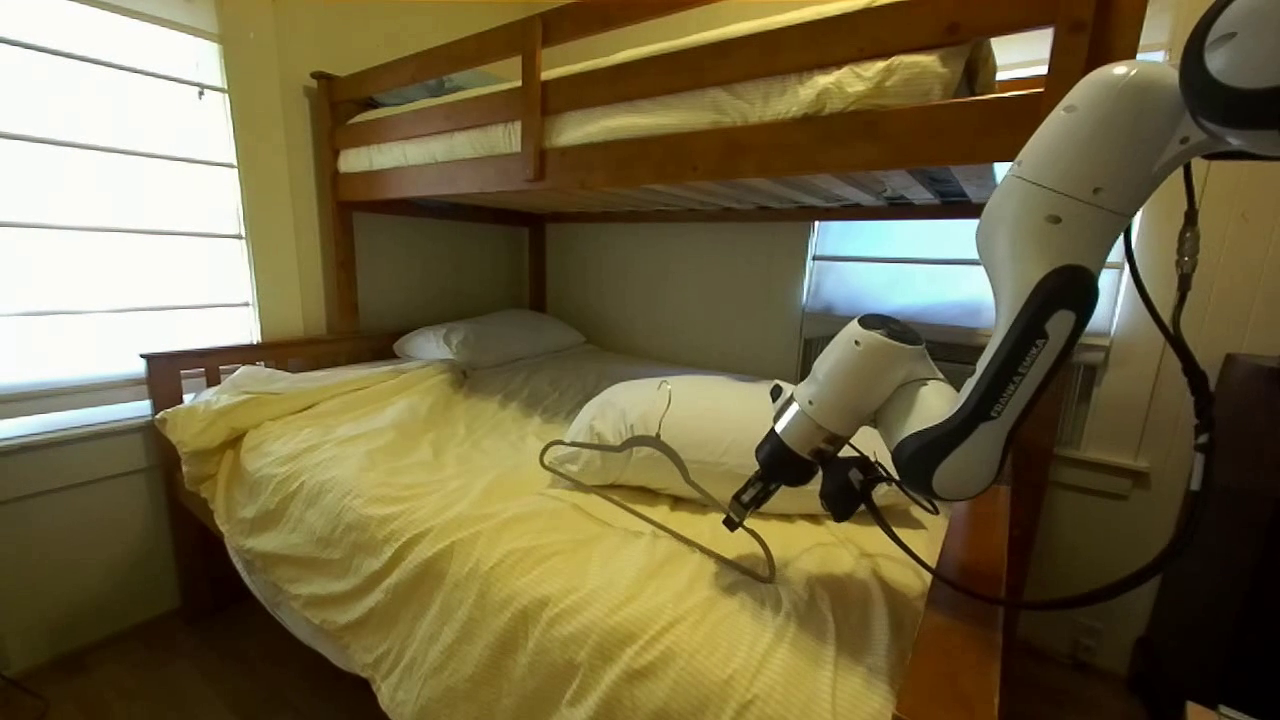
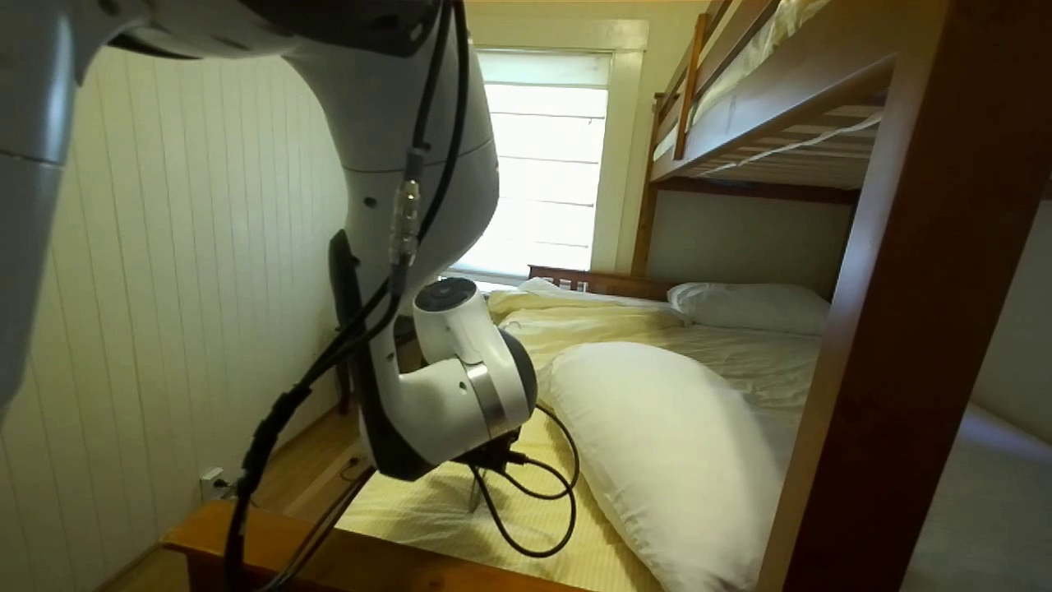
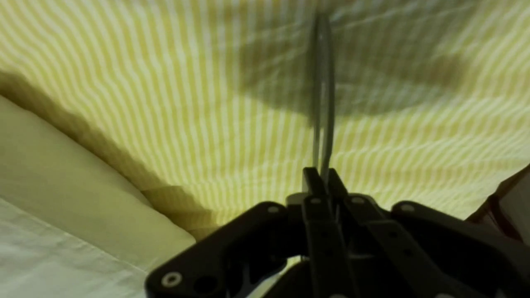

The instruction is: Put the hanger on the bed

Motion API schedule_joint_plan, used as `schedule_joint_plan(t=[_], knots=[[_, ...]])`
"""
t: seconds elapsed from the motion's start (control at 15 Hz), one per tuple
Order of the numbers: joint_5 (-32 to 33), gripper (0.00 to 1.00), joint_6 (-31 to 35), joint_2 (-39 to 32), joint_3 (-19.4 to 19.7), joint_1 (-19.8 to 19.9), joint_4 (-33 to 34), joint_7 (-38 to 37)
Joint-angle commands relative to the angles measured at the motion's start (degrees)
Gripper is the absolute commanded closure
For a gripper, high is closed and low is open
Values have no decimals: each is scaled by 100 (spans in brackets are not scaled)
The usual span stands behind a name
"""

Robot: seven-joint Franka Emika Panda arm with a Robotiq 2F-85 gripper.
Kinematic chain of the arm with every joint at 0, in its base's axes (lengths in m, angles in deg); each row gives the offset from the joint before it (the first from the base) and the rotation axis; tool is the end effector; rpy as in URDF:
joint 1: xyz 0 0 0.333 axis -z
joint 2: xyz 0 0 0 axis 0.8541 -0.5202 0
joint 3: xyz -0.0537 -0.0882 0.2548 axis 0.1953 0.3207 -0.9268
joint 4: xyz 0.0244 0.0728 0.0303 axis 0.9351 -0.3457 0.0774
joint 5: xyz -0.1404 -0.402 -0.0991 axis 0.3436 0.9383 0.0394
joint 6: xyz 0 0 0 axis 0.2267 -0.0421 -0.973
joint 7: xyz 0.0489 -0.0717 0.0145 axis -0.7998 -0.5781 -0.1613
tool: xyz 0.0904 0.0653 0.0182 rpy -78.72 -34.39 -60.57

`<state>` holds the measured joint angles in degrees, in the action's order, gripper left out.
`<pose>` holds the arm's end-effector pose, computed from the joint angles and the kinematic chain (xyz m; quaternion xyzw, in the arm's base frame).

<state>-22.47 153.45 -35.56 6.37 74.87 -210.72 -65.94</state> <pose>0.5098 -0.0042 0.1702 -0.9594 -0.0724 -0.2726 0.0007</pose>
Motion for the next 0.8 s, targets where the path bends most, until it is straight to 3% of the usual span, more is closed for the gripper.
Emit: schedule_joint_plan(t=[0.0,0.07,0.13,0.27,0.4,0.67,0.73], knots=[[-328,99,-278,-141,-951,945,300,419],[-454,99,-372,-133,-1205,1201,350,533],[-1278,99,-94,49,-263,173,-19,1148],[-1923,95,-83,36,-176,60,-39,1724],[-2171,95,-95,29,-74,-127,-87,1922],[-2192,99,-225,62,-34,-194,-47,1939],[-1430,99,-421,-35,-601,433,86,1276]])
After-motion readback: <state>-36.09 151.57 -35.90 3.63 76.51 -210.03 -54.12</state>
